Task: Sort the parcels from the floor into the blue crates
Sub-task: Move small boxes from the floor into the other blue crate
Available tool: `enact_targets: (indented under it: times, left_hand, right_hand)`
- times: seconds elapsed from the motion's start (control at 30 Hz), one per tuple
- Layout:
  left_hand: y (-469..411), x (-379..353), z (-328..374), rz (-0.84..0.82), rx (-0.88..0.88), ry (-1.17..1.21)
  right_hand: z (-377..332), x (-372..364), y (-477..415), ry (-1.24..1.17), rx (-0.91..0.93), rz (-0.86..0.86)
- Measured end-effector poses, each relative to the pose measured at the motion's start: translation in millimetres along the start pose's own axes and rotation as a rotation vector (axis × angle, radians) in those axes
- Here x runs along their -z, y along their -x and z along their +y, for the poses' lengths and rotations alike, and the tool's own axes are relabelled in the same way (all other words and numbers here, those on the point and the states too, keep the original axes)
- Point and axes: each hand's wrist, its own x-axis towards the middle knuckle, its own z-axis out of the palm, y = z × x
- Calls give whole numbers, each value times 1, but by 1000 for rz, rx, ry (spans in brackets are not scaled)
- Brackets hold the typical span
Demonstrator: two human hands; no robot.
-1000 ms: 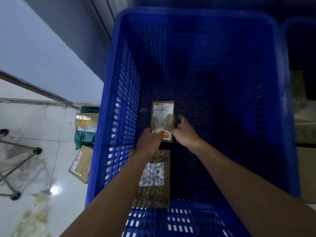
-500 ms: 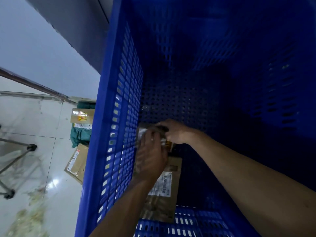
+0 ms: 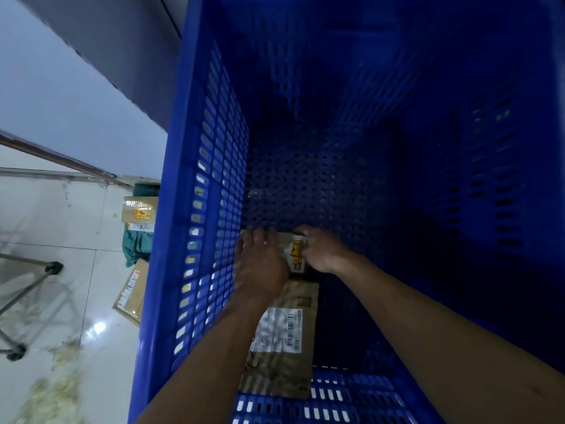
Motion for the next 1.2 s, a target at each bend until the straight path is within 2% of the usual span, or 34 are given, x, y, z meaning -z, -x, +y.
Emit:
enact_targets:
  times: [0.13, 0.4, 0.53, 0.6, 0.83, 1.0, 1.1, 1.2]
  left_hand:
    - [-1, 13, 1, -73, 14, 4]
    - [28, 53, 8, -216, 61, 213]
    - [58, 79, 18, -266, 95, 423]
    - [78, 95, 24, -299, 90, 434]
    - [156, 148, 22, -421, 26, 445]
    - [195, 176, 21, -409, 21, 465]
    - [217, 184, 24, -345, 5, 459]
    - [237, 185, 27, -286, 21, 648]
  right_hand:
    - [-1, -1, 16, -22, -37, 6]
    - [-16, 18, 74, -69, -56, 50]
    - [-30, 26, 118, -113, -83, 60]
    - [-38, 31, 146, -133, -109, 65]
    - [-62, 41, 241, -379, -198, 145]
    - [-78, 45, 284, -408, -176, 175]
    - [-85, 42, 312, -400, -146, 187]
    - [-88, 35, 331, -372, -116, 181]
